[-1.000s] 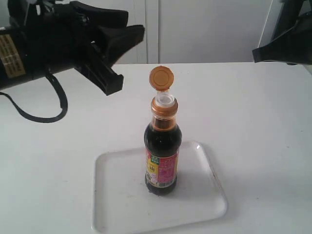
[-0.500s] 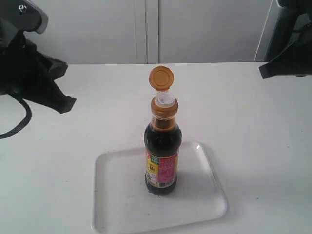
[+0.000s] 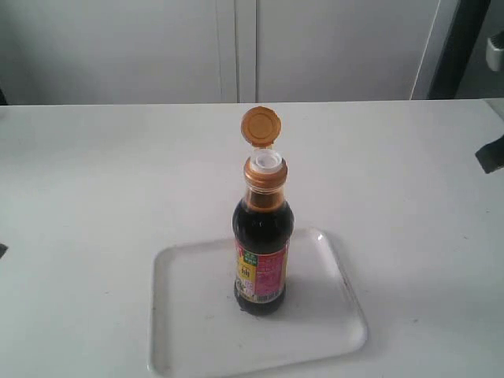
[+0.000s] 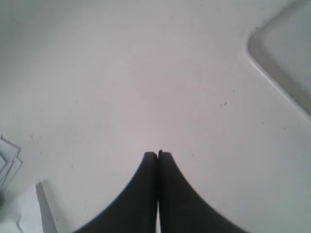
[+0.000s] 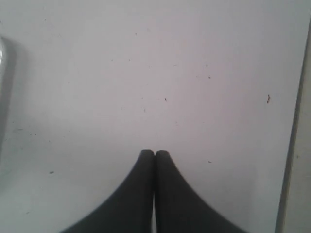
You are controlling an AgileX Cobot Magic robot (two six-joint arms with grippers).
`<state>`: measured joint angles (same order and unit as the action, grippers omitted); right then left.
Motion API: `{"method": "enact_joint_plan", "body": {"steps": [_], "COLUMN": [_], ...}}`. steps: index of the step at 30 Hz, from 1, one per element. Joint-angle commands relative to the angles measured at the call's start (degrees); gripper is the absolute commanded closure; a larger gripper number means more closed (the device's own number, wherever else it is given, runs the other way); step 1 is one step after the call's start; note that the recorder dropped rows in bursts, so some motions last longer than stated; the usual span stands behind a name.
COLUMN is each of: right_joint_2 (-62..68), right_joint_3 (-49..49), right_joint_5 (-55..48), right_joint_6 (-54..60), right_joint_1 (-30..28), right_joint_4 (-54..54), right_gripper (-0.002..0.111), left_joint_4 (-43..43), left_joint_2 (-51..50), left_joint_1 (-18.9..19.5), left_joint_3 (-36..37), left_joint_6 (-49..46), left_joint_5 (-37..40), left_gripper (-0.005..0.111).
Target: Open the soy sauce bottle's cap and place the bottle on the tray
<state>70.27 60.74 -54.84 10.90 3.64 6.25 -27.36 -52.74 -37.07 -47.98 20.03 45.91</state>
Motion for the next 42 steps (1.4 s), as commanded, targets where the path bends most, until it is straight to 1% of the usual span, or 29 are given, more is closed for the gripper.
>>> {"method": "enact_joint_plan", "body": {"steps": [1,4,8,15,22,26,31,36,42], "right_joint_2": [-6.2,-12.2,-16.8,-25.3,-33.1,-38.2,-44.1,-51.9,-60.2], "right_joint_3": [-2.4,-5.8,-8.7,-15.3,-19.5,-22.3,-25.6,-29.5,-33.6], "right_joint_5": [0.1,4.3,7.9,18.4,23.3,25.4,28.4,32.4,35.6], "right_joint_6": [-2.2,-3.5,-3.3,-3.7,-4.1,-4.1,-4.3,-7.1,-7.1], "right_joint_1": [-0.5,-0.5,-0.5,-0.5,-0.5,-0.5,-0.5,-0.5,-0.5], "right_joint_4": [-0.3,-1.0,-3.0,-4.9,-6.2,-6.6,-6.7,-6.8,-6.8], "right_gripper": [0.108,0.108,0.108,0.108,0.108,0.108,0.108,0.108,0.108], "left_joint_4": [2.1,3.8,3.8,4.8,6.4,6.8,5.3,5.3,5.3], "left_joint_2": [5.3,8.9,10.8,14.1,18.7,21.6,25.5,29.1,32.2], "left_joint_1": [0.0,0.0,0.0,0.0,0.0,0.0,0.0,0.0,0.0], "left_joint_3": [-0.1,0.0,0.6,6.6,11.9,13.0,14.9,16.9,17.3], "left_joint_6": [-0.6,-0.8,-0.8,-0.8,-0.8,-0.8,-1.0,-1.0,-1.0], "left_joint_5": [9.0,10.4,10.6,3.0,-4.0,-4.4,-5.1,-7.3,-6.6], "left_gripper": [0.107,0.107,0.107,0.107,0.107,0.107,0.107,0.107,0.107]}}
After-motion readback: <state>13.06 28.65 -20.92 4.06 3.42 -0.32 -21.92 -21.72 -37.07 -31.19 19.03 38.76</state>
